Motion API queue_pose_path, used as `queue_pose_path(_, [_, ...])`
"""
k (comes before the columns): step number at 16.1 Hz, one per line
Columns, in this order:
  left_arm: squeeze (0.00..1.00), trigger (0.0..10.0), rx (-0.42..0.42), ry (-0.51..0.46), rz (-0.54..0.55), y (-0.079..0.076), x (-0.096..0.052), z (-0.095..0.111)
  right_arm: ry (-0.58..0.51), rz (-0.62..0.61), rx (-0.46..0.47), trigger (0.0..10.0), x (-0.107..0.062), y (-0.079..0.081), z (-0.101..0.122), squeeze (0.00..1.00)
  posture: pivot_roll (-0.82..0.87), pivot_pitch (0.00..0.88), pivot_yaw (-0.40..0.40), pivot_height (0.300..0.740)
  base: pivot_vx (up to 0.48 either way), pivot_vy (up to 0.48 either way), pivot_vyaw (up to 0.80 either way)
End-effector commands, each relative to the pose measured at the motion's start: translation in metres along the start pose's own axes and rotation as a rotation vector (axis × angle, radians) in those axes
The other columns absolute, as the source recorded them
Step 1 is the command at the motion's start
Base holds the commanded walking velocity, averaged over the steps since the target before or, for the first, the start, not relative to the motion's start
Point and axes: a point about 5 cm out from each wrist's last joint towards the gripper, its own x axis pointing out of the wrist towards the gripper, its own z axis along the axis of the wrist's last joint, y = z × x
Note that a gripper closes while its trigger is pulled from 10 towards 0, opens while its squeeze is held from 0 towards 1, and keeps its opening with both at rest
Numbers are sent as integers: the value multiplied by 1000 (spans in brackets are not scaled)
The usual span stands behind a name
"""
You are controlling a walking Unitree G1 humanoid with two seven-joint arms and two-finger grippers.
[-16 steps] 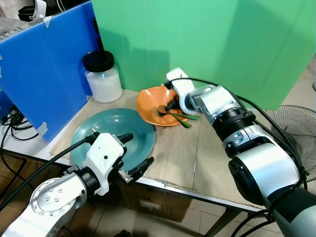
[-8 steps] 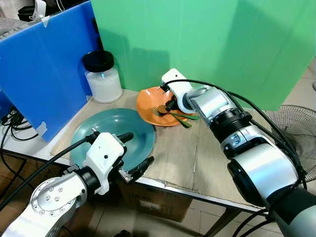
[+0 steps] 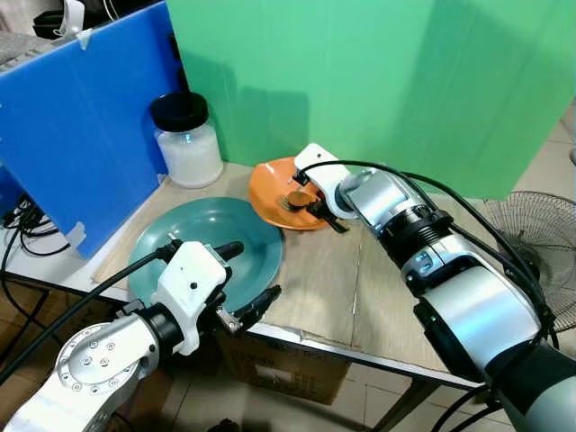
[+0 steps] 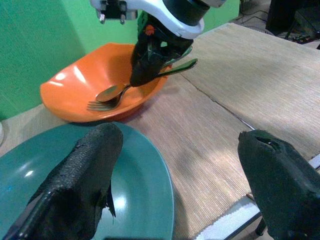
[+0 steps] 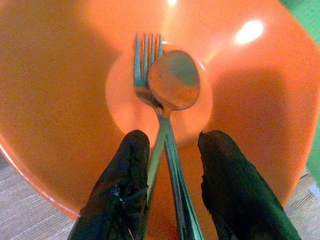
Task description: Setting the table
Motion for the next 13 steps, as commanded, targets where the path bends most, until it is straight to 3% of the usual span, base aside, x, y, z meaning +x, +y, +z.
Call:
queue_pose_path(1, [0,10000,9,3,0,1,1,-1,32,19,-6,4235,4,4,-7,0,-4,0,50,740,0,0,0])
queue_pose_path(2, [0,10000,9,3,0,1,1,-1,36,22,-7,3961,5,5,-8,0,-4,0,50,740,0,0,0])
queue_pose_path(3, [0,10000,8,3,1,1,1,-1,49,24,-16,1843,7,7,-10,0,-4,0,50,740,0,0,0])
queue_pose_path(5, [0,10000,8,3,3,2,1,-1,53,24,-19,0,8,8,-11,0,-2,0,47,740,0,0,0])
queue_pose_path(13, [0,10000,15,-1,8,2,1,-1,30,16,-22,0,5,5,-6,0,1,0,42,740,0,0,0])
